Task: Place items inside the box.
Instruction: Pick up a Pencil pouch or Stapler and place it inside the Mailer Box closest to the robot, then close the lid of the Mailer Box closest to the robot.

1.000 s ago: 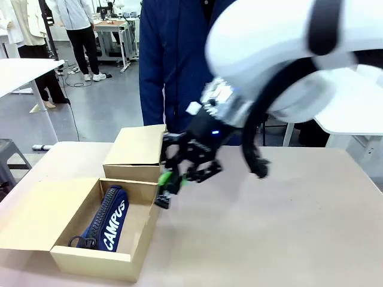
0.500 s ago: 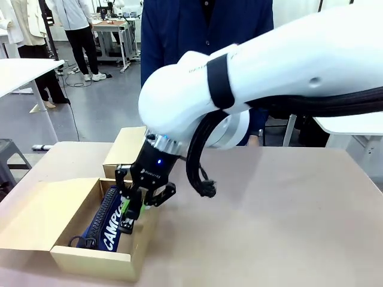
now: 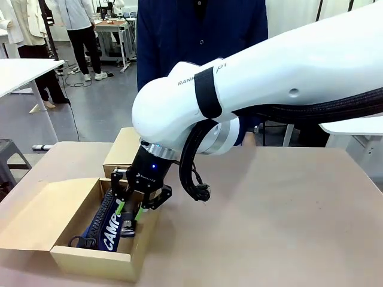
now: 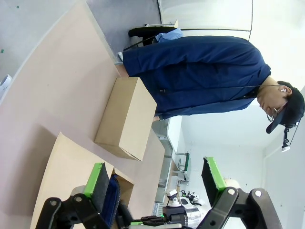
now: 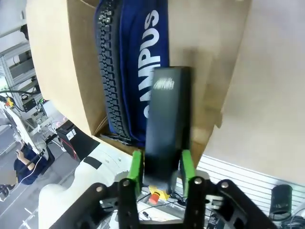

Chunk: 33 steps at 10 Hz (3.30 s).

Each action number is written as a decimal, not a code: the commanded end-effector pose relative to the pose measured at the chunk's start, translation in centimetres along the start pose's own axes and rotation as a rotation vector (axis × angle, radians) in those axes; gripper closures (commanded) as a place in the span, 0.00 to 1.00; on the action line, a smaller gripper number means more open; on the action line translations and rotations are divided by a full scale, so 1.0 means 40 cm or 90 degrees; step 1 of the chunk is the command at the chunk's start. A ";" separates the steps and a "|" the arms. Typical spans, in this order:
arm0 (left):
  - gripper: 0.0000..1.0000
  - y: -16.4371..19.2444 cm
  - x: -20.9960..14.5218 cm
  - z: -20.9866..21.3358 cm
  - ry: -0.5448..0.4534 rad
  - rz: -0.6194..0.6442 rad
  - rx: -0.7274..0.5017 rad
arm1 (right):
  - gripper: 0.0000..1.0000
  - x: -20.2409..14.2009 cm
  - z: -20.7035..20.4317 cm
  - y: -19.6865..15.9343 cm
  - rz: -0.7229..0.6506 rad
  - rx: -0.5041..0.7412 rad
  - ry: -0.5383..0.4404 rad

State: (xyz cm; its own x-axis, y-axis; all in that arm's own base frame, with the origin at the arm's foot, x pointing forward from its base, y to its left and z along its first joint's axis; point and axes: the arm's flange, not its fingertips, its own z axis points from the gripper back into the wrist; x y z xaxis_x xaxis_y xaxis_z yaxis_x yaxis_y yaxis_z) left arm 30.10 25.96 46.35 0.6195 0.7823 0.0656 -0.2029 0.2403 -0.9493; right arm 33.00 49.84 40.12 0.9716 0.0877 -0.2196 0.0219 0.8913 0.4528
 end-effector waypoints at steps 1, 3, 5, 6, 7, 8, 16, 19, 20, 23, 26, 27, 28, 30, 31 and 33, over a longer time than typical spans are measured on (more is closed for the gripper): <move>0.00 -0.001 -0.004 0.001 0.001 0.000 -0.009 | 0.00 -0.007 0.010 0.014 -0.022 0.013 -0.018; 0.00 -0.001 -0.004 0.001 0.001 0.000 -0.009 | 0.00 -0.006 0.014 0.005 -0.020 0.026 -0.022; 0.00 -0.001 -0.004 0.001 0.001 0.000 -0.009 | 0.00 -0.008 0.015 -0.001 -0.017 0.030 -0.022; 0.00 -0.001 -0.004 0.001 0.001 0.000 -0.009 | 0.00 -0.008 0.018 -0.004 -0.016 0.036 -0.019; 0.00 -0.001 -0.004 0.001 0.001 0.000 -0.009 | 0.00 -0.008 0.030 -0.010 -0.016 0.041 -0.023; 0.00 -0.001 -0.004 0.001 0.001 0.000 -0.009 | 0.00 -0.004 0.068 -0.032 -0.009 0.045 -0.033; 0.00 -0.001 -0.004 0.001 0.001 0.000 -0.009 | 0.00 -0.137 0.723 -0.843 -0.158 0.256 0.054; 0.00 -0.001 -0.004 0.001 0.001 0.000 -0.009 | 0.00 -0.246 0.786 -1.154 -0.151 0.460 -0.005; 0.00 -0.001 -0.004 0.001 0.001 0.000 -0.009 | 0.00 -0.312 0.758 -1.221 -0.006 0.517 -0.043; 0.00 -0.001 -0.004 0.001 0.001 0.000 -0.009 | 0.00 -0.412 0.594 -1.337 -0.087 0.536 -0.109; 0.00 -0.001 -0.004 0.001 0.001 0.000 -0.009 | 0.00 -0.369 0.706 -1.295 -0.053 0.538 -0.072; 0.00 -0.001 -0.004 0.001 0.001 0.000 -0.009 | 0.00 -0.369 0.706 -1.295 -0.053 0.538 -0.072; 0.00 -0.001 -0.004 0.001 0.001 0.000 -0.009 | 0.00 -0.369 0.706 -1.295 -0.053 0.538 -0.072; 0.00 -0.001 -0.004 0.001 0.001 0.000 -0.009 | 0.00 -0.369 0.706 -1.295 -0.053 0.538 -0.072; 0.00 -0.001 -0.004 0.001 0.001 0.000 -0.009 | 0.00 -0.369 0.706 -1.295 -0.053 0.538 -0.072; 0.00 -0.001 -0.004 0.001 0.001 0.000 -0.009 | 0.00 -0.369 0.706 -1.295 -0.053 0.538 -0.072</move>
State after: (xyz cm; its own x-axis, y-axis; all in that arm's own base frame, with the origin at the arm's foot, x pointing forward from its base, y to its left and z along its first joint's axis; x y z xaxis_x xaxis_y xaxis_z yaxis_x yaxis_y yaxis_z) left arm 30.06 25.98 46.35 0.6188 0.7828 0.0654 -0.2030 0.2397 -0.9494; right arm 24.18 -10.17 43.52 0.9780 -0.0437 -0.2039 0.2080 0.2726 0.9394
